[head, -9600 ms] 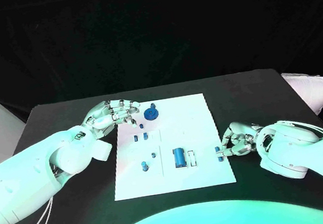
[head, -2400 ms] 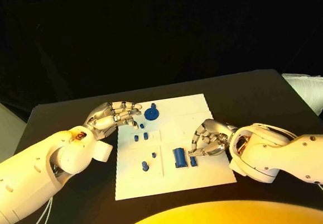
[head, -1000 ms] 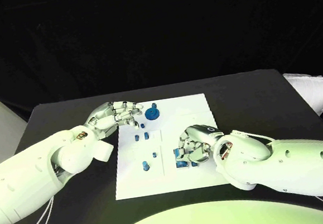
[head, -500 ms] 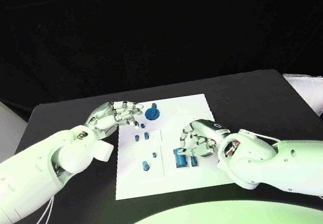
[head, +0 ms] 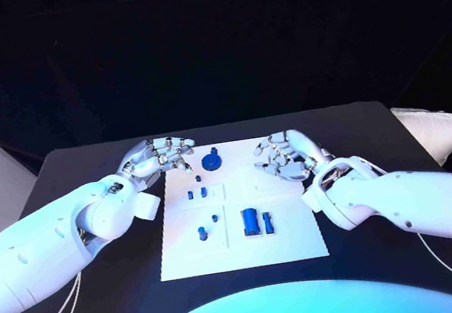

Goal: Assemble the parts on the task board

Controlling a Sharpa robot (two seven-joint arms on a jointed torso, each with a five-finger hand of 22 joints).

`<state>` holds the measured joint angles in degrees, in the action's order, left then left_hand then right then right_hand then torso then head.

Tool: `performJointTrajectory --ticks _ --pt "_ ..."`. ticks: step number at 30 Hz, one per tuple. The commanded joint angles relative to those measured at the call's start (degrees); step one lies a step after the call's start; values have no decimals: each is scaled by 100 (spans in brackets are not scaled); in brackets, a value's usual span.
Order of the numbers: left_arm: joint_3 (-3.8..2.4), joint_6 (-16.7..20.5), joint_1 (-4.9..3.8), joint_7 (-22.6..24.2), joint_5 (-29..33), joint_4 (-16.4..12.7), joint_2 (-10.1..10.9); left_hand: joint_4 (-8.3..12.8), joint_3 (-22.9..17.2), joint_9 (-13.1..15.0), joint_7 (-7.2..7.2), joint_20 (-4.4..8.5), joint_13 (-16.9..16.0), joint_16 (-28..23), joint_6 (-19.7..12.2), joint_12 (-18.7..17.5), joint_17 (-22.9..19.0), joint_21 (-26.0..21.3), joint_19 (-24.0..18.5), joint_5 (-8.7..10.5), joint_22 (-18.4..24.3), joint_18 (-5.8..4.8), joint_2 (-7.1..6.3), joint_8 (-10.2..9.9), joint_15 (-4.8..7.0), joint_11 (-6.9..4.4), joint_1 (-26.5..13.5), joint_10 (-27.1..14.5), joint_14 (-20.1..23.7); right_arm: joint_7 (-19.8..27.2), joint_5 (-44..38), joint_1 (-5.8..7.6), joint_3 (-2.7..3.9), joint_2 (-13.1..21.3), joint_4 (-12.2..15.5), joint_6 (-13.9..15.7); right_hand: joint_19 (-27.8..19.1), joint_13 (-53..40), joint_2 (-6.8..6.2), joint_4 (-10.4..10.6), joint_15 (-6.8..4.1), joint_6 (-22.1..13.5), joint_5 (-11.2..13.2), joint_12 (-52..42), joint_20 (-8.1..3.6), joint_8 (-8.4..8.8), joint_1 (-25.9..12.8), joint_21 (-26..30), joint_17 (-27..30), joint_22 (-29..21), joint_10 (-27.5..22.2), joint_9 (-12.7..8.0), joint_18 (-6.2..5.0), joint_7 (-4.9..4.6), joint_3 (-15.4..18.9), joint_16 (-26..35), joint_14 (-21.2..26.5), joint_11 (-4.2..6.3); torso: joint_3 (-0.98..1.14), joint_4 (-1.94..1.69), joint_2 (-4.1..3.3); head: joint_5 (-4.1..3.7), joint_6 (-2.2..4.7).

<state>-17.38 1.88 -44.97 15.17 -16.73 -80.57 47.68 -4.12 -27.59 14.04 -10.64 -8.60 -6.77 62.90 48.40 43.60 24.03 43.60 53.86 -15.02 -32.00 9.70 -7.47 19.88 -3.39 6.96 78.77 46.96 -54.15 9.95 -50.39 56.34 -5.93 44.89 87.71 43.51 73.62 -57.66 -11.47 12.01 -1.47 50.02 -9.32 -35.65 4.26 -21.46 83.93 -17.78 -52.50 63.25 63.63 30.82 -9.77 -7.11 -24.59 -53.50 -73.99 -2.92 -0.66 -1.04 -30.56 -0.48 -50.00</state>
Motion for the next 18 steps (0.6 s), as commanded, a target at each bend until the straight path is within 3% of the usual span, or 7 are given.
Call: performJointTrajectory --ticks 1,5,8,13,14,17,18 --pt "-10 807 2 651 345 41 -58 -6 -23 -3 9 2 -3 -40 63 43 8 -26 31 -13 8 86 17 32 28 -12 33 79 20 1295 1951 91 44 -61 -346 -380 -81 1210 -181 -227 48 148 22 1050 68 282 -188 624 798 -620 73 -234 -62 -121 -475 1291 246 -60 -9 -13 82 6 0" --pt "-14 1223 -9 870 488 240 -130 -70 -77 -35 18 -25 116 -395 76 -193 -124 -266 -229 -7 124 61 -35 15 -16 5 10 138 336 1593 2567 193 122 -232 -962 -840 -554 2504 -138 -496 290 170 41 2134 229 574 -414 1190 1242 -1188 -37 -456 -18 -291 -720 2488 683 -242 23 -8 168 24 0" --pt "-16 1421 -31 963 548 424 -196 -186 -238 -77 -108 -257 323 -1509 -55 -984 -629 -1075 -763 4 595 17 -100 -28 -278 159 -14 97 862 1706 2759 239 152 -331 -1283 -1069 -907 3335 -126 -623 482 172 97 2734 372 785 -561 1432 1629 -1632 -90 -597 -19 -397 -818 3207 946 -384 55 -19 221 32 0" --pt "-17 1635 -78 1105 754 639 -274 -308 -235 -213 -64 -584 321 -2908 -426 -1997 -1131 -2442 -594 40 1628 50 -172 -184 -413 346 14 78 669 1842 2889 305 176 -382 -1490 -1259 -951 4028 40 -823 501 295 89 2996 477 922 -624 1394 1952 -2161 135 -688 -63 -405 -866 3650 796 -417 109 -36 212 76 0" --pt "-12 1223 -61 732 440 596 -249 412 2759 -1404 1064 860 677 -6290 -4840 -4360 -2403 -4360 -5386 1502 3200 -970 747 -1988 339 -696 -2374 -4696 5415 1408 2437 288 171 -369 -1463 -784 -2888 5766 1147 -1201 147 -5002 932 3565 -426 2146 -2962 1778 5250 -6325 -1840 -3082 977 711 2459 5350 2797 292 63 -23 202 60 0" --pt "18 1273 -86 744 461 570 -249 412 2759 -1404 1064 860 677 -6290 -4840 -4360 -2403 -4360 -5386 1502 3200 -970 747 -1988 339 -696 -2697 -4696 5415 1419 2488 290 180 -362 -1430 -767 -3159 5766 1147 -1201 147 -5002 932 3565 -426 2146 -3303 1778 5250 -6325 -2103 -3082 977 711 2459 5350 3059 292 63 -21 197 60 25" --pt "54 1336 -116 759 487 538 -250 412 2759 -1404 1064 860 677 -6290 -4840 -4360 -2403 -4360 -5386 1502 3200 -970 747 -1988 339 -696 -3004 -4696 5415 1433 2550 293 190 -354 -1389 -747 -7362 5766 1147 -1201 147 -5002 932 3565 -426 2146 -3605 1778 5250 -6325 -2341 -3082 977 711 2459 5350 3314 292 63 -18 192 59 57"
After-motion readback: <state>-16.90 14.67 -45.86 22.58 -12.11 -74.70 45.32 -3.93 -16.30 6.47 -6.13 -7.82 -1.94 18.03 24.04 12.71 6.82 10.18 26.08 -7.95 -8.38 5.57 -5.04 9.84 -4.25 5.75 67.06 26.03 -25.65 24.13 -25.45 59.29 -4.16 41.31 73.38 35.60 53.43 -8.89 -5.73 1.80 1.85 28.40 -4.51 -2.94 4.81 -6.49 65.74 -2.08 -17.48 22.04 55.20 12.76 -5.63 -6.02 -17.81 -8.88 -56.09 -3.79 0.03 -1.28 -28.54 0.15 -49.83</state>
